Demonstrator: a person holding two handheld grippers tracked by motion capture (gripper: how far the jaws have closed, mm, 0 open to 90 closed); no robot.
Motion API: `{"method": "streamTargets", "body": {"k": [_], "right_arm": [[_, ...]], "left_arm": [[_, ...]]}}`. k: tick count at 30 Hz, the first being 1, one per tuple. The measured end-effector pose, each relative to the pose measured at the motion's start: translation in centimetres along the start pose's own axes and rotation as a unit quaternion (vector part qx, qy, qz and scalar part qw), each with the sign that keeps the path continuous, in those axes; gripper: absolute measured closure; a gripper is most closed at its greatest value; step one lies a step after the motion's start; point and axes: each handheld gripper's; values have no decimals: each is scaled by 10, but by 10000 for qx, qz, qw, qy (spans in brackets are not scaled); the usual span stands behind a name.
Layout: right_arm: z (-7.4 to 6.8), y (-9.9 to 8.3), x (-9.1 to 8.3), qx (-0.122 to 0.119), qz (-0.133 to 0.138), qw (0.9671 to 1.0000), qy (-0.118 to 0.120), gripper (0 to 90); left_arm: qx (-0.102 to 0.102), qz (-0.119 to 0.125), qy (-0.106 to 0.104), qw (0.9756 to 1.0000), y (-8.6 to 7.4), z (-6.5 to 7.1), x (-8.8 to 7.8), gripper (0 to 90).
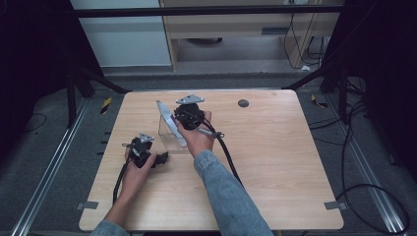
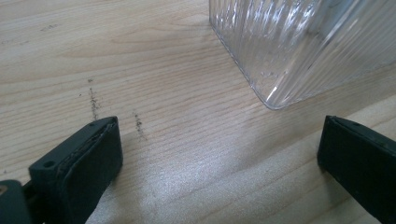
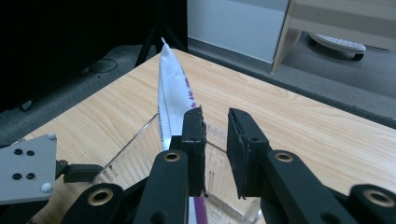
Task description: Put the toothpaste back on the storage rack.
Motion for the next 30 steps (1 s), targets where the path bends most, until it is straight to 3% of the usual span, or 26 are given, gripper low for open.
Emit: {"method": "streamTargets", "body": {"k": [15,30], "right_arm": [[18,4,-23,-212,-119,9997,-7,757],[40,-6,-42,-136,-254,9996,9,737]], "left_arm": [[-14,9,-1,10000,0,0,0,0],[-11,-1,-1,10000,0,0,0,0]]}}
Point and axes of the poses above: each handheld gripper's, and its own axes: x roughly forward along the jaws, y roughly out of its top, z roughly to its right, and after that the axes turned 5 degrees about -z, right-handed
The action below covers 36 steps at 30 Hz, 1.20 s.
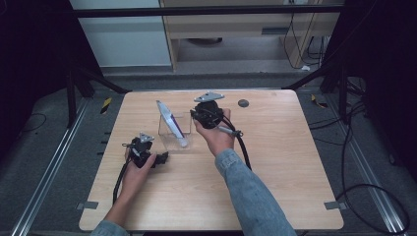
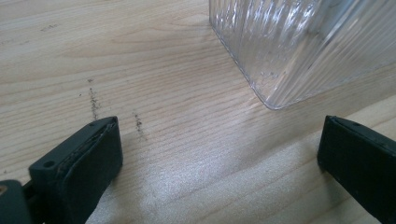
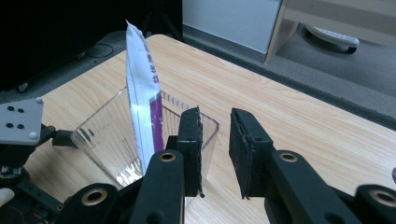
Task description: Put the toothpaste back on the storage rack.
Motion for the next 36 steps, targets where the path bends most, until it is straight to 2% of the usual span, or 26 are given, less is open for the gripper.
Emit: {"method": "streamTargets", "body": {"k": [17,22,23,28,33,36], "right_arm": [[26,-16,-15,133,-73,9998,-109,649],[37,-20,-20,251,-62,9996,-135,527],[37,-20,-20,251,-62,9996,-135,527],[45,-25,-23,370,-23,9992,-146,373],[51,-29,-26,376,66,9992,-152,292],[61,-34,-30,424,41,9989,-207,238]], "left_arm": [[18,-18,0,10000,0,0,0,0],[28,-30,-1,10000,0,0,0,0],[28,-30,-1,10000,0,0,0,0],[14,-15,0,10000,0,0,0,0],[18,-18,2,10000,0,0,0,0],[18,-18,2,10000,0,0,0,0]]}}
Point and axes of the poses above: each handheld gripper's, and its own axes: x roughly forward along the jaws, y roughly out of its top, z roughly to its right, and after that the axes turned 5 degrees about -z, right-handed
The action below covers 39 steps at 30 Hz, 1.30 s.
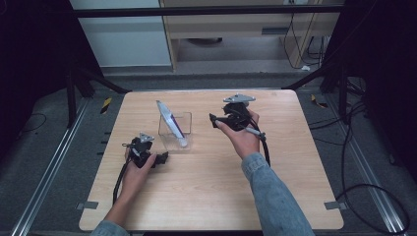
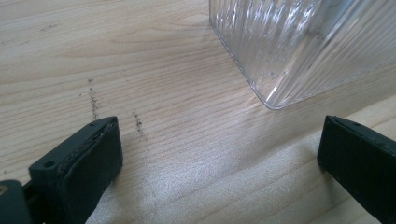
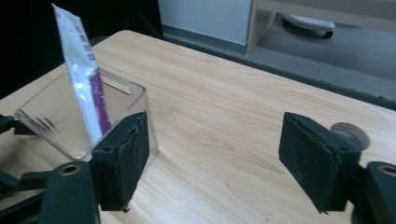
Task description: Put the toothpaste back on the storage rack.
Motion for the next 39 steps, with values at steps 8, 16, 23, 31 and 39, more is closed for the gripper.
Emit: {"method": "streamTargets", "body": {"k": [8,16,23,31,39], "right_arm": [[21,-8,-6,94,-191,9998,-27,138],[37,-19,-13,31,-277,9994,-223,114],[53,-34,-17,67,-374,9985,-403,121],[71,-53,-23,41,-505,9974,-515,118],[89,-83,-30,122,-696,9949,-720,116]], "left_arm": [[-3,3,-2,10000,0,0,0,0],[11,-9,0,10000,0,0,0,0],[8,-5,2,10000,0,0,0,0],[5,-3,2,10000,0,0,0,0],[6,-4,2,10000,0,0,0,0]]}}
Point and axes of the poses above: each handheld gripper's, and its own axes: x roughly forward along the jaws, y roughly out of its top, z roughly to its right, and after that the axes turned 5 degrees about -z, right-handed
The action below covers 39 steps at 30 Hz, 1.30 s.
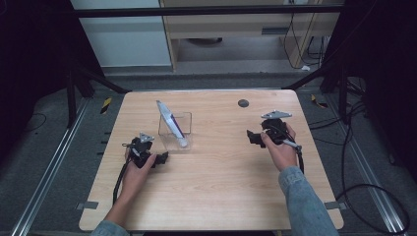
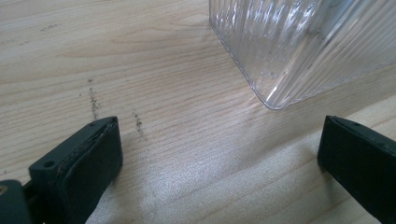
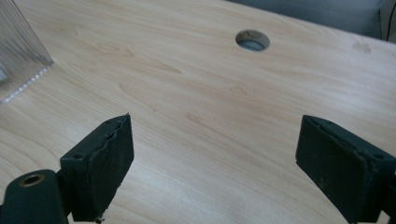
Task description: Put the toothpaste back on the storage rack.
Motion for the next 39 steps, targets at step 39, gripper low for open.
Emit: {"method": "streamTargets", "body": {"k": [39], "right_arm": [[51,-77,37,783,-443,9940,-618,102]], "left_arm": [[-1,2,11,10000,0,0,0,0]]}}
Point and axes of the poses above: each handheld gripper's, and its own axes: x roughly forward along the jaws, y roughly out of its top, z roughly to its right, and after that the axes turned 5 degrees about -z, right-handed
